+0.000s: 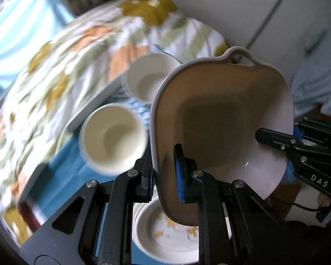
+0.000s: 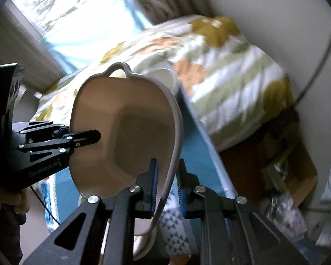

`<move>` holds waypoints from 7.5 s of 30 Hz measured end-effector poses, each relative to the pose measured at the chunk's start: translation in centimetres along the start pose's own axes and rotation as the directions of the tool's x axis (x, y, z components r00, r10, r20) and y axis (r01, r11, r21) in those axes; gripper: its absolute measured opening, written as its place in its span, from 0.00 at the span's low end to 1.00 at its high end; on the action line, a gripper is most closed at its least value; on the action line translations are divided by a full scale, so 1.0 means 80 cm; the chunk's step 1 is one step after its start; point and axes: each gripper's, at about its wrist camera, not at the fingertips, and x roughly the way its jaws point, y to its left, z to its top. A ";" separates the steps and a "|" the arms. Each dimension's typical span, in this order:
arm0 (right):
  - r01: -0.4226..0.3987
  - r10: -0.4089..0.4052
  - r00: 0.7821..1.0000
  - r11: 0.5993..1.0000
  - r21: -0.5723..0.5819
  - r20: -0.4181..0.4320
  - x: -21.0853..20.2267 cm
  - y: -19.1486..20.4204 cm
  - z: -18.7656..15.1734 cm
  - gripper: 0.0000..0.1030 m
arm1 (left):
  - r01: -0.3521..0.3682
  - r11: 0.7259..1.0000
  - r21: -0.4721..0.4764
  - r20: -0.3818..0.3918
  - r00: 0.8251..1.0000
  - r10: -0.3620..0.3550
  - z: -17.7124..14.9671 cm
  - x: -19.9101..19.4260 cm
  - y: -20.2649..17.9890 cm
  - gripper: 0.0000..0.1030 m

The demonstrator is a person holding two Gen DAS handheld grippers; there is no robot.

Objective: Organize plates and bowls

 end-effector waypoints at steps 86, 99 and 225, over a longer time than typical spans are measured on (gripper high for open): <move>-0.135 0.172 0.984 0.895 -0.425 0.049 -0.037 0.187 -0.034 0.98 | -0.064 0.755 -0.652 0.359 0.852 0.382 -0.294 -0.196 0.097 0.99; -0.129 0.119 0.991 0.953 -0.274 -0.054 0.046 0.058 0.076 0.92 | -0.052 0.791 -0.610 0.242 0.938 0.248 -0.120 -0.056 0.089 0.99; -0.221 0.063 0.924 0.893 -0.391 -0.378 0.181 0.401 -0.168 0.16 | -0.205 0.826 -0.525 -0.074 0.978 0.196 -0.428 -0.057 0.267 0.41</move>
